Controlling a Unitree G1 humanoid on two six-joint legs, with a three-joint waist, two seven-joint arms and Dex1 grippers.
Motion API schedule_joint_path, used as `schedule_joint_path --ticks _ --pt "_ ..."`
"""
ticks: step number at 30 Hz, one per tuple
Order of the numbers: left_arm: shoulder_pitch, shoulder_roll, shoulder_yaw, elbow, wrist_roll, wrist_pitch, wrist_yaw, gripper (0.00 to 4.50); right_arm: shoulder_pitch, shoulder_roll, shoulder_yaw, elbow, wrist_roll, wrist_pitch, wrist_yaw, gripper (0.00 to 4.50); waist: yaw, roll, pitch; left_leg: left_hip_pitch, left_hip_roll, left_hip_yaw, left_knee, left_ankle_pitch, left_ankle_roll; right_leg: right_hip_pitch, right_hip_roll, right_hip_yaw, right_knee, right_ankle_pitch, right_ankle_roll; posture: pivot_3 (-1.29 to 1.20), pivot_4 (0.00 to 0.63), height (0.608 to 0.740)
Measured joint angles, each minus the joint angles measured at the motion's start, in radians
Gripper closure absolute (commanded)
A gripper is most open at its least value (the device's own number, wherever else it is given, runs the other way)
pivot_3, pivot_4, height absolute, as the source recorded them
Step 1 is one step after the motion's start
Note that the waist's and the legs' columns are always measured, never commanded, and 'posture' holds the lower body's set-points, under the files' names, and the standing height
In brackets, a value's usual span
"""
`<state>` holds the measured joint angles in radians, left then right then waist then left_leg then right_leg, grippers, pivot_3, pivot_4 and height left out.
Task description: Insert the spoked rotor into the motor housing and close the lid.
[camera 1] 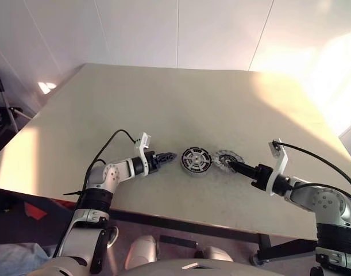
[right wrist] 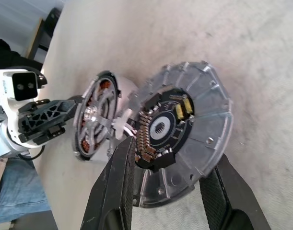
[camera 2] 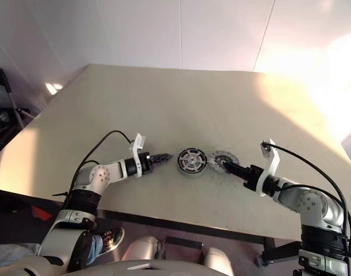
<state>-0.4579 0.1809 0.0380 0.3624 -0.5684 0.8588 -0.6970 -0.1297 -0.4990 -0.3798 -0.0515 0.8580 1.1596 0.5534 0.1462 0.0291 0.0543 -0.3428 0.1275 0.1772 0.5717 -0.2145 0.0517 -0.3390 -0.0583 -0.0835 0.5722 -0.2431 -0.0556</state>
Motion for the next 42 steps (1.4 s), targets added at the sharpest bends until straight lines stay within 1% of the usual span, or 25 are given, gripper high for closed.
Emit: schedule_joint_path --ticks 8,13,17,20,24,28,31,36,42 --pt "-0.001 0.002 -0.005 0.003 0.000 -0.005 -0.001 2.40 -0.113 0.029 0.002 -0.167 0.134 0.069 -0.047 2.35 0.000 0.000 0.000 0.000 0.000 0.000 0.000 0.000 0.000 0.000 0.000 0.000 0.000 0.000 0.000 0.00 0.000 0.740" --pt "-0.002 0.001 -0.006 0.004 0.000 -0.006 -0.001 2.40 -0.129 0.053 0.087 -0.203 0.142 0.074 -0.058 2.35 -0.001 0.000 0.000 0.000 0.000 0.000 -0.001 0.001 -0.002 0.000 0.000 0.000 0.000 0.000 0.000 0.00 0.000 0.740" --pt "-0.002 -0.001 -0.006 0.007 0.000 -0.012 -0.001 2.40 -0.122 0.058 0.186 -0.200 0.085 0.052 -0.062 2.35 -0.001 -0.001 0.000 0.000 0.000 0.000 -0.001 0.002 -0.003 0.000 0.000 0.000 0.000 0.000 0.000 0.00 0.000 0.740" --pt "-0.001 0.000 -0.004 0.006 0.000 -0.012 -0.001 2.40 -0.113 0.053 0.225 -0.201 0.039 0.005 -0.055 2.35 -0.001 -0.001 0.000 0.000 0.000 0.000 -0.001 0.002 -0.003 0.000 0.000 0.000 0.000 0.000 0.000 0.00 0.000 0.740" --pt "0.001 0.003 -0.002 0.005 0.000 -0.013 -0.001 2.40 -0.103 0.008 0.320 -0.218 -0.112 -0.167 -0.016 2.35 -0.002 -0.001 0.000 0.000 0.000 0.000 -0.001 0.001 -0.003 -0.001 0.000 0.000 0.000 0.000 0.000 0.00 0.000 0.740" --pt "0.000 0.004 -0.001 0.007 -0.001 -0.020 -0.004 2.40 -0.111 0.002 0.395 -0.193 -0.227 -0.295 0.019 2.35 -0.006 -0.002 0.001 0.000 0.000 0.000 -0.002 0.002 -0.003 -0.002 0.000 0.000 0.000 0.000 0.000 0.00 0.000 0.740" --pt "-0.001 0.012 -0.001 0.010 -0.001 -0.022 -0.018 2.40 -0.128 0.005 0.438 -0.142 -0.292 -0.364 0.050 1.73 -0.014 -0.004 0.002 -0.002 0.000 0.000 -0.002 0.002 -0.003 -0.004 0.000 0.000 0.000 0.000 0.000 0.00 0.000 0.740" --pt "-0.010 0.024 0.004 0.023 -0.002 -0.022 -0.029 2.40 -0.144 0.028 0.484 -0.100 -0.362 -0.439 0.076 0.03 -0.022 -0.005 0.002 -0.004 0.000 0.000 -0.002 0.002 -0.002 -0.006 0.000 0.000 0.002 0.001 -0.001 0.00 0.000 0.740" --pt "-0.013 0.026 0.005 0.027 -0.002 -0.025 -0.029 2.40 -0.173 0.055 0.520 -0.071 -0.446 -0.505 0.079 0.03 -0.023 -0.006 0.002 -0.005 0.000 0.000 -0.001 0.002 -0.003 -0.008 0.000 0.000 0.004 0.001 -0.002 0.00 0.000 0.740"
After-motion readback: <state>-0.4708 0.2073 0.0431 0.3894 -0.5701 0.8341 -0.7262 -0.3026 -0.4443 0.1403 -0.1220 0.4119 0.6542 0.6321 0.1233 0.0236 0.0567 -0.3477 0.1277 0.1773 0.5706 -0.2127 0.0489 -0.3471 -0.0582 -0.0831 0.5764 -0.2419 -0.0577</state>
